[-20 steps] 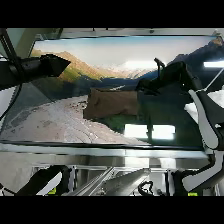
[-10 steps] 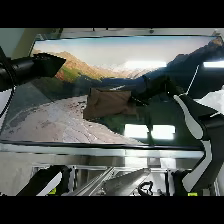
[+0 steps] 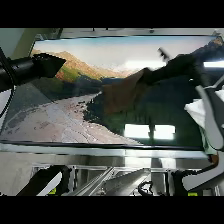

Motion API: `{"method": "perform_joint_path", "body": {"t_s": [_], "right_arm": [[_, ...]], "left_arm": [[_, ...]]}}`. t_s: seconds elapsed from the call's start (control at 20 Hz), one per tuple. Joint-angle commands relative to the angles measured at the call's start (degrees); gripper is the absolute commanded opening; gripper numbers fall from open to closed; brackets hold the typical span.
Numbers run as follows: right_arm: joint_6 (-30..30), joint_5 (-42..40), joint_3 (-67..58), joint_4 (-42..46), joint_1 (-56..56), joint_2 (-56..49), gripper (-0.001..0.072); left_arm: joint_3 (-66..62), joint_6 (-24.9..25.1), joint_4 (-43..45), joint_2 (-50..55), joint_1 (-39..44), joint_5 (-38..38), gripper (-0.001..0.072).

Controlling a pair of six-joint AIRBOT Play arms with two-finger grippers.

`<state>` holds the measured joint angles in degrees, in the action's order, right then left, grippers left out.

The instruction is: Fold the shirts.

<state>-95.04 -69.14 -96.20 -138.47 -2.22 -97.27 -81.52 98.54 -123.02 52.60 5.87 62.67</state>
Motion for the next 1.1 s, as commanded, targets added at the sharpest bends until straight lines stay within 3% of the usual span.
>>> {"method": "perform_joint_path", "body": {"t_s": [0.0, 0.2, 0.35, 0.5, 0.65, 0.75, 0.9, 1.05], "right_arm": [[3.9, -0.4, -4.7, 2.0, 11.5, 9.9, 0.0025], [7.8, -5.8, -4.8, 5.2, 27.3, 16.9, 0.0025], [13.8, -12.4, -4.8, 16.2, 36.5, 21.0, 0.0025], [15.6, -21.4, -4.7, 28.4, 42.9, 24.1, 0.0025], [16.0, -31.0, -2.0, 42.4, 44.6, 26.0, 0.0025], [19.8, -35.4, 2.4, 49.1, 44.6, 28.1, 0.0026], [27.7, -36.7, 11.5, 51.5, 44.6, 33.0, 0.0026], [29.3, -36.7, 19.4, 56.5, 44.6, 34.2, 0.0028]], "left_arm": [[0.0, 0.0, 0.0, 0.0, -0.1, 0.5, 0.0013], [0.0, 0.0, 0.0, -0.1, -0.1, 0.4, 0.0013], [0.0, 0.0, 0.0, -0.1, -0.1, 0.3, 0.0013], [0.0, 0.0, 0.0, -0.1, -0.1, 0.3, 0.0013], [0.0, 0.0, 0.0, -0.1, -0.1, 0.4, 0.0013], [0.0, 0.0, 0.0, -0.1, -0.1, 0.4, 0.0013], [0.0, 0.7, 0.0, 0.0, -0.1, 0.3, 0.0013], [0.0, 1.6, 0.0, 0.0, -0.1, 0.3, 0.0013]]}}
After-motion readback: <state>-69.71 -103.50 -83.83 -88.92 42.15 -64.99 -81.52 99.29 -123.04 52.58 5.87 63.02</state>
